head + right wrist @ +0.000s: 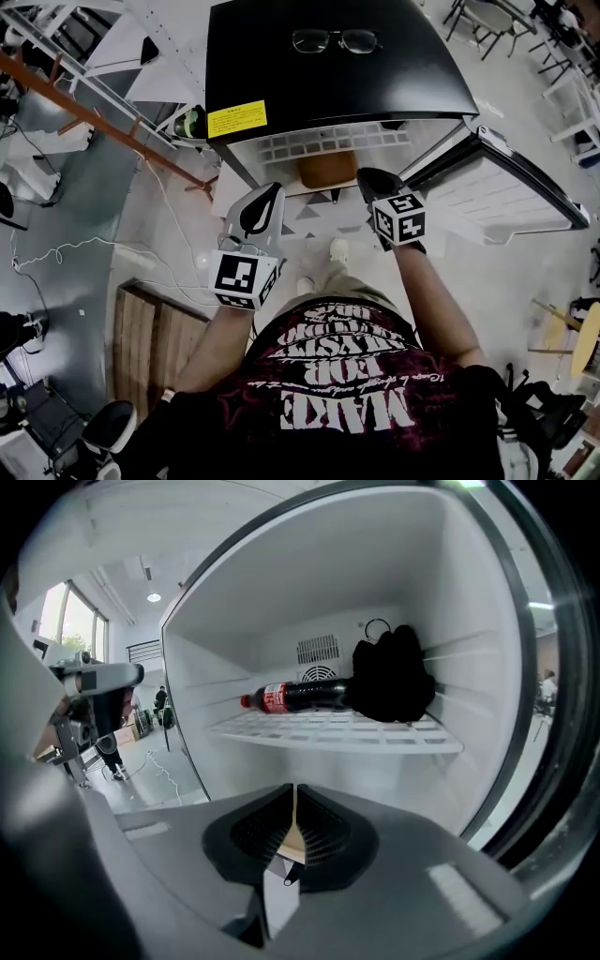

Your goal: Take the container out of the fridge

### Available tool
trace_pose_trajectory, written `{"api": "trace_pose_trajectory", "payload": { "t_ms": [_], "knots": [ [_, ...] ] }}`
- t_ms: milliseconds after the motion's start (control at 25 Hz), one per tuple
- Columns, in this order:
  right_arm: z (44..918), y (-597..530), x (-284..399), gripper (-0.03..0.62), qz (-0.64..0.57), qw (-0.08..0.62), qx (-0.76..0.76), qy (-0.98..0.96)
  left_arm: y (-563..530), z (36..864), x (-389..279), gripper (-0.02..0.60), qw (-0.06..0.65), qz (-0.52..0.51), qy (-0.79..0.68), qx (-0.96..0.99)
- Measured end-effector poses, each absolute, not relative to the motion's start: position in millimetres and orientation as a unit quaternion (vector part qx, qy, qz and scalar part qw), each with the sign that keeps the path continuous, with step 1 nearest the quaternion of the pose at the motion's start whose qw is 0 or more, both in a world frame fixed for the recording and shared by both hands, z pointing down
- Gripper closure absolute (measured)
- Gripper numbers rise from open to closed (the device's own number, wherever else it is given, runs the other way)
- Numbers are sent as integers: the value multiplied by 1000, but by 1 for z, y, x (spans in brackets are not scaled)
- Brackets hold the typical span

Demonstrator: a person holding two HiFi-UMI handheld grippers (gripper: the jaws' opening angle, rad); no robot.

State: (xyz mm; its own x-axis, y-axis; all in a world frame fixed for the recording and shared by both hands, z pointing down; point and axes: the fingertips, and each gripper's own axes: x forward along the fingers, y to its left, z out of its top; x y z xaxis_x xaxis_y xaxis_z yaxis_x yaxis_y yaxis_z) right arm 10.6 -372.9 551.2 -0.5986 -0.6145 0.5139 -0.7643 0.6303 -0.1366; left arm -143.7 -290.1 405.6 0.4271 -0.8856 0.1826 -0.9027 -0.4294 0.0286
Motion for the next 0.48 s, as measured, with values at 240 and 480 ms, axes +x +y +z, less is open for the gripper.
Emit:
{"api": "trace_pose_trajectory", "payload": {
  "t_ms": [240,480],
  "knots": [
    [563,-379,17,551,189,224,401,-868,-295,403,-142,581,61,69,-532,842],
    [580,-383,17,517,206,238,392,-864,-299,407,-138,581,65,71,-533,841]
  ]
}}
